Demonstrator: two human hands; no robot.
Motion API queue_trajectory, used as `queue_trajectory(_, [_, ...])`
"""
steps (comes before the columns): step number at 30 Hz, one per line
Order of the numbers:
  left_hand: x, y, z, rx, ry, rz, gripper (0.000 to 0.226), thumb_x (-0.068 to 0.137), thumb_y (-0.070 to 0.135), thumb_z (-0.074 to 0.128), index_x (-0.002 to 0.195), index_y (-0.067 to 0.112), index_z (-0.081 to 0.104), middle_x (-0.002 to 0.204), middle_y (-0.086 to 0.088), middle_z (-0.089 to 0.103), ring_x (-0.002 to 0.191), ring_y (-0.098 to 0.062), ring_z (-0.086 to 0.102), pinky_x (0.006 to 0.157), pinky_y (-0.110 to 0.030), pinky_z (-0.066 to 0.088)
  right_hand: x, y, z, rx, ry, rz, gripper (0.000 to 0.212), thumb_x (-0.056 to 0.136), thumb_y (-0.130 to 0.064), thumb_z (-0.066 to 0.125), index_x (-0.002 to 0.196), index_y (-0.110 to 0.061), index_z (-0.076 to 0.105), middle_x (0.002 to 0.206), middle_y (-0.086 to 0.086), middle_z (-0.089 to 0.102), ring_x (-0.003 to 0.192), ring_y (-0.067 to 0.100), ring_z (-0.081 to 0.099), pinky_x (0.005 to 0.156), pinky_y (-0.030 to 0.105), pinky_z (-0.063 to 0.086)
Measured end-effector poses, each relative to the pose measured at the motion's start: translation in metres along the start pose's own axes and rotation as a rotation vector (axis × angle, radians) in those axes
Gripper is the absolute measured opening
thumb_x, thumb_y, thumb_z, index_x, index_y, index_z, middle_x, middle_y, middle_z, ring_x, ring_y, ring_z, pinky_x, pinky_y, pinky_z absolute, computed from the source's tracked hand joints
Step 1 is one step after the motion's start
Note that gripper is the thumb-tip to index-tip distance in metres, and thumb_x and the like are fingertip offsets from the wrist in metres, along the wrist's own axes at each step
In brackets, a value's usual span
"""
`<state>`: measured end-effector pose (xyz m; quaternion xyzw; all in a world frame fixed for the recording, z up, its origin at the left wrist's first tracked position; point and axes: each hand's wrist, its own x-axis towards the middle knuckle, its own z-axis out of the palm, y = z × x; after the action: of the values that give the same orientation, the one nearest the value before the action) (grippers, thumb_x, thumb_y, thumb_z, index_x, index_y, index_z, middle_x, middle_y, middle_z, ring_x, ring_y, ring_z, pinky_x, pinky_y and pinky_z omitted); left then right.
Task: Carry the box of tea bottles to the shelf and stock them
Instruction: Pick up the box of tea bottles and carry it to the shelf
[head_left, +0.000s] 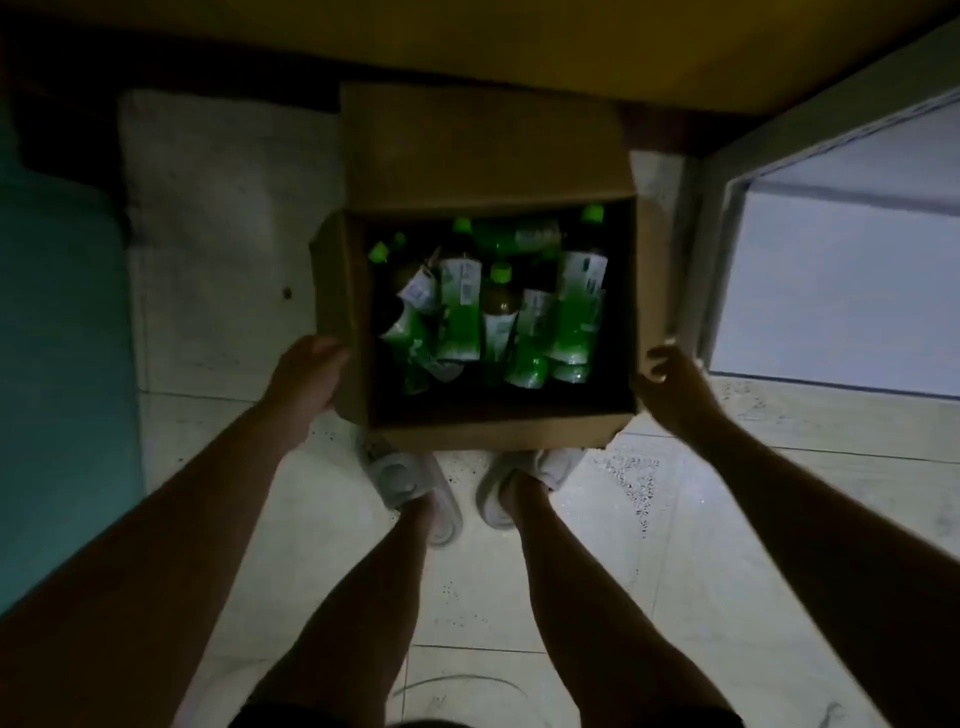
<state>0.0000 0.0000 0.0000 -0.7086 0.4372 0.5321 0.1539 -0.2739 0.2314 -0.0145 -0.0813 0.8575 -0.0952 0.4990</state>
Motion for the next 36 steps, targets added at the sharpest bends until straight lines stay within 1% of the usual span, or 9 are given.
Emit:
queue_trajectory(2, [0.032,0.003,0.020,0.026,0.059,0.028,0.042,0.095,0.028,0.054,0.135,0.017,0.046,0.116,-0.003,0.052,0.102,-0.022,0.051,0.088,-0.040,0.047,0.042,0.007,0.002,-0.019,0.049,-0.002,0.067,0.087,-0.023,0.067,0.144,-0.013,0.032,0.143,0.017,0.039,0.113,0.032,0.053,0.079,0.036,0.054])
queue_trajectory(5, [0.077,0.009,0.038,0.004,0.087,-0.010,0.055,0.090,0.031,0.061,0.139,0.017,0.043,0.122,-0.002,0.054,0.106,-0.024,0.054,0.092,-0.043,0.050,0.095,0.010,0.008,0.006,0.011,-0.055,0.079,0.080,-0.017,0.070,0.145,-0.018,0.025,0.142,0.014,0.036,0.129,0.037,0.041,0.103,0.054,0.043])
queue_trajectory(8, [0.116,0.009,0.045,0.095,0.122,-0.033,0.052,0.088,0.035,0.059,0.136,0.017,0.049,0.127,-0.014,0.060,0.107,-0.033,0.060,0.079,-0.040,0.052,0.127,0.008,0.014,0.212,-0.032,-0.012,0.076,0.083,0.000,0.064,0.145,-0.014,0.022,0.120,0.005,0.047,0.111,0.028,0.053,0.091,0.044,0.051])
queue_trajectory(12, [0.146,0.008,0.046,0.174,0.132,-0.005,0.054,0.090,0.036,0.061,0.136,0.010,0.051,0.127,-0.017,0.059,0.108,-0.037,0.060,0.075,-0.038,0.047,0.151,0.007,0.021,0.199,-0.051,-0.061,0.056,0.087,-0.007,0.060,0.138,-0.011,0.038,0.107,0.006,0.060,0.096,0.022,0.064,0.071,0.030,0.053])
queue_trajectory(16, [0.143,0.007,0.039,0.267,0.094,0.076,0.056,0.084,0.032,0.071,0.133,0.010,0.054,0.124,-0.017,0.062,0.100,-0.034,0.064,0.078,-0.036,0.051,0.149,0.004,0.019,0.076,-0.117,-0.088,0.039,0.092,-0.008,0.055,0.130,-0.009,0.046,0.101,0.007,0.062,0.096,0.025,0.064,0.083,0.041,0.055])
queue_trajectory(22, [0.131,0.014,0.035,0.318,0.065,0.125,0.043,0.083,0.019,0.072,0.123,0.007,0.061,0.113,-0.018,0.065,0.075,-0.025,0.061,0.063,-0.031,0.050,0.139,-0.009,0.008,-0.082,-0.153,-0.078,0.025,0.091,0.002,0.052,0.116,0.003,0.052,0.106,0.027,0.061,0.102,0.044,0.063,0.090,0.050,0.053])
queue_trajectory(26, [0.119,0.014,0.030,0.344,0.071,0.138,0.040,0.085,0.015,0.070,0.121,0.001,0.062,0.113,-0.023,0.065,0.079,-0.028,0.060,0.067,-0.034,0.051,0.133,-0.009,0.006,-0.063,-0.141,-0.050,0.021,0.090,0.003,0.053,0.111,0.005,0.055,0.104,0.028,0.062,0.094,0.043,0.063,0.086,0.047,0.053])
queue_trajectory(30, [0.105,0.015,0.015,0.383,0.057,0.127,0.036,0.085,0.012,0.068,0.117,-0.003,0.061,0.101,-0.021,0.064,0.071,-0.029,0.060,0.058,-0.034,0.052,0.119,-0.011,-0.002,-0.075,-0.163,-0.057,0.009,0.089,0.005,0.054,0.091,-0.003,0.055,0.084,0.014,0.058,0.077,0.027,0.059,0.063,0.027,0.049])
queue_trajectory(36, [0.044,0.022,-0.020,0.442,0.031,0.103,0.029,0.086,0.006,0.066,0.113,-0.005,0.061,0.094,-0.021,0.064,0.062,-0.021,0.057,0.042,-0.028,0.049,0.058,-0.025,-0.028,-0.069,-0.205,-0.090,0.011,0.087,0.008,0.055,0.092,-0.001,0.056,0.080,0.012,0.057,0.071,0.025,0.058,0.062,0.029,0.048])
